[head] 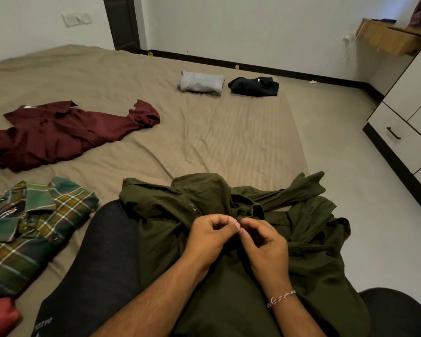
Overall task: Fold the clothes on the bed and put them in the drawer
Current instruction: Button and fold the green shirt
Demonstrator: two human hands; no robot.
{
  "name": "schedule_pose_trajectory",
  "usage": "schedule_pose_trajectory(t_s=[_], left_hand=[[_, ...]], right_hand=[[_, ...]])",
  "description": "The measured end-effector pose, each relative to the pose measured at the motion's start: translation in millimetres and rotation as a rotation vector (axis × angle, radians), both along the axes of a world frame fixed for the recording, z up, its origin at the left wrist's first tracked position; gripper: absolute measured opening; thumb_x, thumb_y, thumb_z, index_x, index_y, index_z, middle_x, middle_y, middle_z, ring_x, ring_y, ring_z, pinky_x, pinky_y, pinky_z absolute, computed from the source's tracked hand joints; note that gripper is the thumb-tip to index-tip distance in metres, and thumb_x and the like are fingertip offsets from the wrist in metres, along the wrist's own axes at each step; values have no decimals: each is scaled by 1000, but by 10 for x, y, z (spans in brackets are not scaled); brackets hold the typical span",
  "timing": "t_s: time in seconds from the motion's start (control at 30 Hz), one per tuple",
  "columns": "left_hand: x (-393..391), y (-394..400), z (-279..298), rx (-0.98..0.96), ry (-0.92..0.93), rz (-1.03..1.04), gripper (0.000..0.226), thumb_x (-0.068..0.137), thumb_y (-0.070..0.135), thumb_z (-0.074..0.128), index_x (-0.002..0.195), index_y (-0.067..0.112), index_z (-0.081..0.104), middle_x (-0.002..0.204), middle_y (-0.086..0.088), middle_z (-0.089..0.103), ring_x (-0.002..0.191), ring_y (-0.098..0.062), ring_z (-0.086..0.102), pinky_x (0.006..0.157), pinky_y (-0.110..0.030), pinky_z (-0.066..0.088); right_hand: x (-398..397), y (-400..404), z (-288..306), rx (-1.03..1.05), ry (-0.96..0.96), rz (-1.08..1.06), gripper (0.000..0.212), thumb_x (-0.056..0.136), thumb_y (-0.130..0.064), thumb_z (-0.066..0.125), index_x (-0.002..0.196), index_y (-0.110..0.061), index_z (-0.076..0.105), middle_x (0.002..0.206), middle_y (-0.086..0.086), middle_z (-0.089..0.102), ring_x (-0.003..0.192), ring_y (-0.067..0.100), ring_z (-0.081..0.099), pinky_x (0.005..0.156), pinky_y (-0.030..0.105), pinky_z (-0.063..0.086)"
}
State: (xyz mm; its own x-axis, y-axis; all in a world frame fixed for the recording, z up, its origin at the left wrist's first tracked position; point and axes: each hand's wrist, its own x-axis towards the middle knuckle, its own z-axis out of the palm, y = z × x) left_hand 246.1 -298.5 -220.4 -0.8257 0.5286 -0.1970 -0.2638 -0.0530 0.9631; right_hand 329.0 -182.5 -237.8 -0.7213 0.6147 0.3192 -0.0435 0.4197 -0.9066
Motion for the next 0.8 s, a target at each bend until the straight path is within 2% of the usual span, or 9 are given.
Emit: schedule_pose_trajectory(t_s=[0.1, 0.27, 0.43, 0.57, 0.67, 0.8], left_hand=[[-7, 12, -44, -6, 5, 0, 10, 88, 10, 80, 96, 4, 77, 94, -18, 77, 96, -35, 75, 90, -44, 62], [-23, 41, -127, -16, -11, 2, 7, 97, 5, 68, 99, 1, 74, 96, -18, 77, 95, -32, 75, 91, -42, 61], [-36, 55, -185, -3, -51, -36, 13, 101, 8, 63, 95, 5, 75, 100, -19, 77, 105, -39, 72, 101, -50, 56], [-101, 71, -265, -99, 69, -48, 16, 100, 19, 65, 94, 14, 79, 112, -12, 73, 109, -28, 71, 105, -50, 53], [-129, 93, -278, -181, 164, -26, 15, 101, 17, 65, 94, 14, 78, 116, -3, 65, 109, -19, 67, 106, -49, 51], [-153, 44, -215, -134, 113, -73, 19, 102, 22, 63, 99, 14, 79, 118, -7, 70, 113, -22, 68, 108, -49, 50]], right_hand=[[-1, -27, 10, 111, 15, -36, 40, 84, 0, 81, 100, -36, 73, 100, -19, 72, 97, 1, 69, 85, 11, 52], [-12, -51, -8, 135, -2, -28, 36, 81, 3, 82, 101, -27, 75, 98, -14, 71, 94, -1, 68, 79, 5, 48], [-24, -44, -19, 69, -38, 12, 42, 82, 2, 82, 102, -33, 73, 97, -14, 72, 91, 2, 70, 77, 10, 53], [-7, -43, -30, 120, -26, -23, 32, 82, -2, 83, 104, -25, 77, 97, -15, 74, 90, 0, 71, 77, 10, 54], [8, -40, -38, 216, -22, -37, 27, 84, -4, 82, 105, -20, 79, 99, -14, 75, 93, -2, 71, 81, 13, 55], [7, 62, -6, 255, -31, 36, 26, 86, -3, 79, 107, -18, 80, 103, -14, 76, 98, -1, 70, 85, 14, 54]])
